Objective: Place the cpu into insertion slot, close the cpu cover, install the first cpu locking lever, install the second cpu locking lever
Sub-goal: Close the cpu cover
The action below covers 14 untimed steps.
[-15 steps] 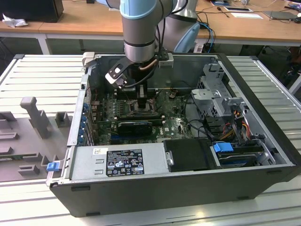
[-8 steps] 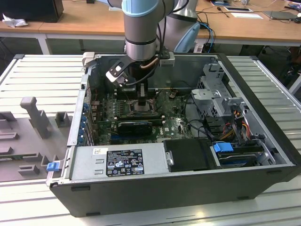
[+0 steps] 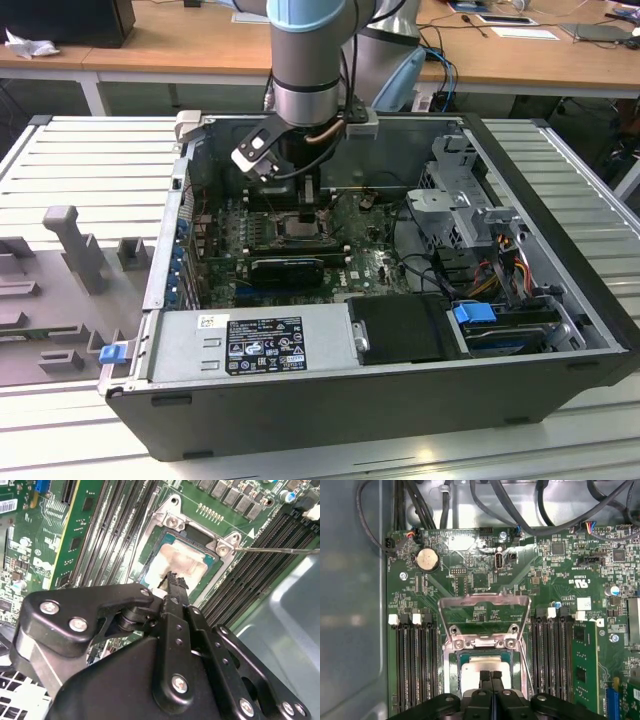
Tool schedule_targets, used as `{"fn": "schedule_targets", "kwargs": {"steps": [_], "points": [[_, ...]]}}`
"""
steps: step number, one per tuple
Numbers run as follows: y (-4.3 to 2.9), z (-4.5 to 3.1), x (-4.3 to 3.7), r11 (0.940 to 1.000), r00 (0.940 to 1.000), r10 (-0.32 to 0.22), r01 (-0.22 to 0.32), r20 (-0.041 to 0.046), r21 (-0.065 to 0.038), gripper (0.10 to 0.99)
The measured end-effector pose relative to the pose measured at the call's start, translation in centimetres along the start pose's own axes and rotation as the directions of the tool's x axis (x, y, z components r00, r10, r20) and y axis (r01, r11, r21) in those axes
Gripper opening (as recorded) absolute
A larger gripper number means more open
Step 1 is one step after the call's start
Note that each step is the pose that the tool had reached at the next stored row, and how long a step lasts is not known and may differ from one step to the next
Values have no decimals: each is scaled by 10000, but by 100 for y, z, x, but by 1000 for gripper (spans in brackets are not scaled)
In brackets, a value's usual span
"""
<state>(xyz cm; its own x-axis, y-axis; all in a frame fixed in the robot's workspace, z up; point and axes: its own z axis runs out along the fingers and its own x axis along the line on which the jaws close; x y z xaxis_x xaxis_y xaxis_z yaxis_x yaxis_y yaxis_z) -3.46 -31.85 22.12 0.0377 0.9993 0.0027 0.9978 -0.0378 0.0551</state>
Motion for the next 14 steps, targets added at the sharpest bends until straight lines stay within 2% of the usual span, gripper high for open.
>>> {"fn": "schedule_targets", "kwargs": {"steps": [14], "points": [[4, -67, 0, 10000, 10000, 1, -1, 0, 0, 106]]}}
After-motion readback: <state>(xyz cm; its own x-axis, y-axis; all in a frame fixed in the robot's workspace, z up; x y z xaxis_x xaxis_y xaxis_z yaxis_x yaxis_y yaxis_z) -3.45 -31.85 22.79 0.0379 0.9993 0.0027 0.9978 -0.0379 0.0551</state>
